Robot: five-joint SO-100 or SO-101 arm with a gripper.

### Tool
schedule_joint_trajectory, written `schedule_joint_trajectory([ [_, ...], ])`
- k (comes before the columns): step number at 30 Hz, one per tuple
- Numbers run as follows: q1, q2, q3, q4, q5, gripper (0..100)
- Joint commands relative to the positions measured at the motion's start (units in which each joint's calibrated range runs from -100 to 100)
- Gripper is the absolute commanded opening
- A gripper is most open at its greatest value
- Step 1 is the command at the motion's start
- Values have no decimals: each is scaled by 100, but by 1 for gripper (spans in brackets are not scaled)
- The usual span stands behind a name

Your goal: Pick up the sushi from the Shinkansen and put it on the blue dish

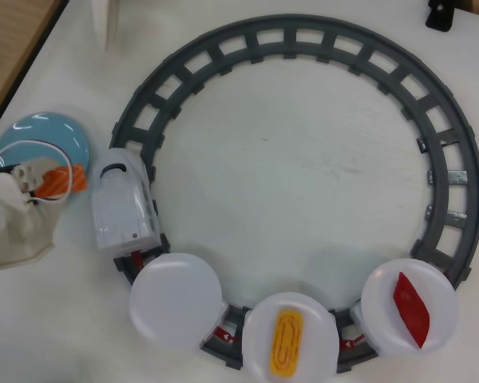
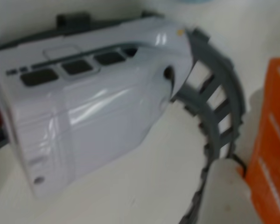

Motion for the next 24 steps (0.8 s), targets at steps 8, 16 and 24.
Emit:
schedule_joint_trajectory([
  [8,-1007,1289,-12,-817,-116,3],
  [16,-1456,2309,-282,-1200,-116,3],
  [24,-1711,3396,-1445,-1200,-116,3],
])
